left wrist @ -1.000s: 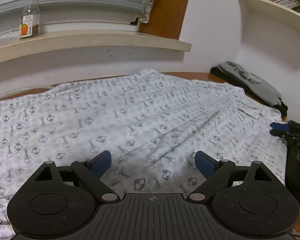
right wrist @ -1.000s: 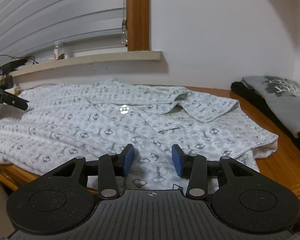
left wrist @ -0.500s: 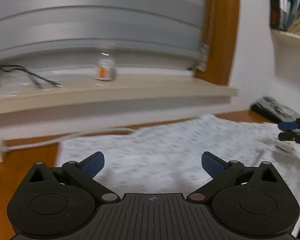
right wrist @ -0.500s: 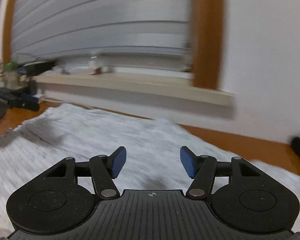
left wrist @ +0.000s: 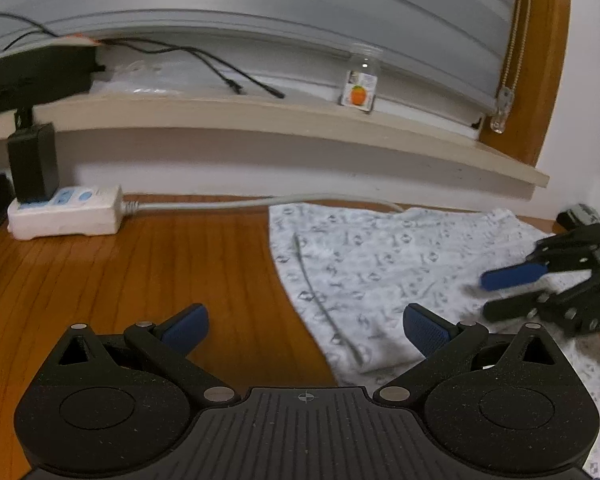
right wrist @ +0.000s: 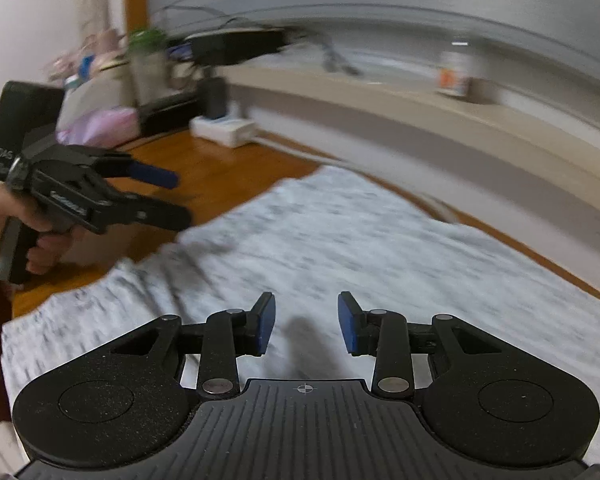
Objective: Fold clothes
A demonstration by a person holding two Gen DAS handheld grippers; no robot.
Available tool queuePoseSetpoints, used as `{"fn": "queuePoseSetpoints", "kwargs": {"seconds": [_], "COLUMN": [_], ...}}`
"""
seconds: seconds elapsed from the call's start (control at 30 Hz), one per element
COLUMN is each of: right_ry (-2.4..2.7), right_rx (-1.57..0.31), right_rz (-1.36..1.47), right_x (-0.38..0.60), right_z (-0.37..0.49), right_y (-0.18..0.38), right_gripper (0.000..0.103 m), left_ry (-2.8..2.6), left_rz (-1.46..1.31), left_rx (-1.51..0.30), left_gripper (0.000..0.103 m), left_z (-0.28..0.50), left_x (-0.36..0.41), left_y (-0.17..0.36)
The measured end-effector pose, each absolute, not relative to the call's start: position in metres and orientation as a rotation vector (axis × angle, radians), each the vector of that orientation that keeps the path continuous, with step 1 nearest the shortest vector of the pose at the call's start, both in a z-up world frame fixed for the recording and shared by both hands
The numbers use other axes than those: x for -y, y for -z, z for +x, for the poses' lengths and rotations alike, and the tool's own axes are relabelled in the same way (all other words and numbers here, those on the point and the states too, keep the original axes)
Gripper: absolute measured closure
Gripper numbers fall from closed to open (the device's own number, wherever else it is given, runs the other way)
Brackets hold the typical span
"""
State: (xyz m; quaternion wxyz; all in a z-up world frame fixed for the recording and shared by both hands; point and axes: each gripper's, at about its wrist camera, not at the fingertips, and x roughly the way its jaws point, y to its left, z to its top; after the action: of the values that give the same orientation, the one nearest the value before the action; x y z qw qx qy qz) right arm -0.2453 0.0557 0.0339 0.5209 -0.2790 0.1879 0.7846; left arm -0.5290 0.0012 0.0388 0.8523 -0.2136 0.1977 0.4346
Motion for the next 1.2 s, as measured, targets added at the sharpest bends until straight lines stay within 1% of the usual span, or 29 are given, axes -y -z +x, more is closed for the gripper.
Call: {"fn": "queuePoseSetpoints", "kwargs": {"seconds": [0.23,0.33,0.37,0.4,0.43,0.47,0.6,0.77,0.97,1.1,1.2], "right_ry": [-1.945,-1.946,-1.948,-1.95,-1.953,-1.955,-1.914,-1.792,-1.537,-1.285,-0.965], "right_rx": [-0.428,-0.423,-0.43,-0.439,-0.448,-0.452,-0.381,-0.305,-0.252,-0.209,-0.117], "right_rz": [-0.734,-0.745,-0.741,-0.734,-0.727,-0.714,-0.601,-0.495,-0.452,-0.432,-0.425], "right_x": [-0.061,-0.063,-0.064,-0.064,-0.065,-0.065,-0.051,-0.021,0.045,0.085,0.102], "right_z": [-0.28,-0.282,-0.281,-0.279,-0.277,-0.274,-0.248,-0.176,-0.047,0.042,0.106], "right_y": [-0.025,-0.022,-0.023,-0.023,-0.024,-0.025,-0.049,-0.092,-0.134,-0.152,-0.163], "right_gripper": [0.066,0.067,0.069,0.073,0.092,0.101,0.101,0.101,0.101,0.101,0.101], "left_ry": [-0.871,-0.876,-0.875,-0.873,-0.875,-0.878,-0.891,-0.92,-0.959,-0.947,-0.901], "left_rz": [-0.507,-0.537,-0.542,-0.548,-0.554,-0.561,-0.587,-0.578,-0.538,-0.518,-0.509], "left_rx": [-0.368,-0.361,-0.361,-0.362,-0.363,-0.364,-0.355,-0.357,-0.376,-0.376,-0.364], "left_gripper": [0.0,0.0,0.0,0.0,0.0,0.0,0.0,0.0,0.0,0.0,0.0], "left_z": [-0.541,-0.544,-0.544,-0.545,-0.545,-0.546,-0.548,-0.546,-0.536,-0.52,-0.498], "left_x": [-0.003,-0.004,-0.005,-0.005,-0.006,-0.006,-0.007,-0.005,0.001,0.004,0.008], "left_y": [-0.037,-0.036,-0.036,-0.035,-0.035,-0.034,-0.033,-0.036,-0.041,-0.052,-0.068]}}
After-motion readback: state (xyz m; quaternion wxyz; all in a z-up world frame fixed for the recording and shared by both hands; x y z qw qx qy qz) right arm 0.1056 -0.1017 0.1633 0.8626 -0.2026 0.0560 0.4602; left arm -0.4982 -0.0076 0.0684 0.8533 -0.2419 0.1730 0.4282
